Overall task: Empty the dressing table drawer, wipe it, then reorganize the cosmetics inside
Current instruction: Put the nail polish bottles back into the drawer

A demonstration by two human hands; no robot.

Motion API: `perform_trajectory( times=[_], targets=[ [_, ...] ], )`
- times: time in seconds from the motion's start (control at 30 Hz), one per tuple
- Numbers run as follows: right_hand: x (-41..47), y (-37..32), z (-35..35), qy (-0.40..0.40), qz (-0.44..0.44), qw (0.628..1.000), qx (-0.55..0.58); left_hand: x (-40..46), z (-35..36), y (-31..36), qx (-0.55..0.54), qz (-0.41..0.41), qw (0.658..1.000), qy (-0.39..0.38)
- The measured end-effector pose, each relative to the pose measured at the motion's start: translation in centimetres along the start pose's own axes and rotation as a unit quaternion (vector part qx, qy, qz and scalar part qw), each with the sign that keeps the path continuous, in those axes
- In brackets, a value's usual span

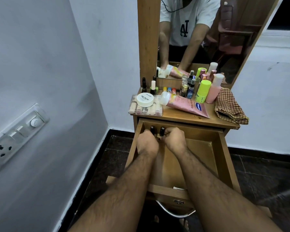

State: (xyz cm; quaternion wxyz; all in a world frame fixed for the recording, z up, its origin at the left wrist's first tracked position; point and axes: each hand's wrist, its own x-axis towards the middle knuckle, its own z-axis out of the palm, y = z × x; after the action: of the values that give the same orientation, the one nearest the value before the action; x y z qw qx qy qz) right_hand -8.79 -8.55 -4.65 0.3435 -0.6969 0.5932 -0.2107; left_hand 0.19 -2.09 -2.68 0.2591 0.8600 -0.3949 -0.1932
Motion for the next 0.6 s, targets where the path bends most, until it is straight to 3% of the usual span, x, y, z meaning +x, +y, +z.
perform_trajectory(
  times=[0.33,0.5,0.6],
  targets=[
    [0.9,0.3,1.7,0.029,0.017,0.996,0.087,-0.3,0.2,-0.8,-0.113,-0.030,0.992,-0.039],
    [1.9,1.8,2.6,0.046,0.046,0.989,0.135,-0.4,0.1,-1.3,-0.278,-0.067,0.956,-0.067],
    [1.3,1.3,2.6,0.058,0.048,0.986,0.147,-0.4,0.3,-1.4,-0.306,-0.078,0.945,-0.081]
  ],
)
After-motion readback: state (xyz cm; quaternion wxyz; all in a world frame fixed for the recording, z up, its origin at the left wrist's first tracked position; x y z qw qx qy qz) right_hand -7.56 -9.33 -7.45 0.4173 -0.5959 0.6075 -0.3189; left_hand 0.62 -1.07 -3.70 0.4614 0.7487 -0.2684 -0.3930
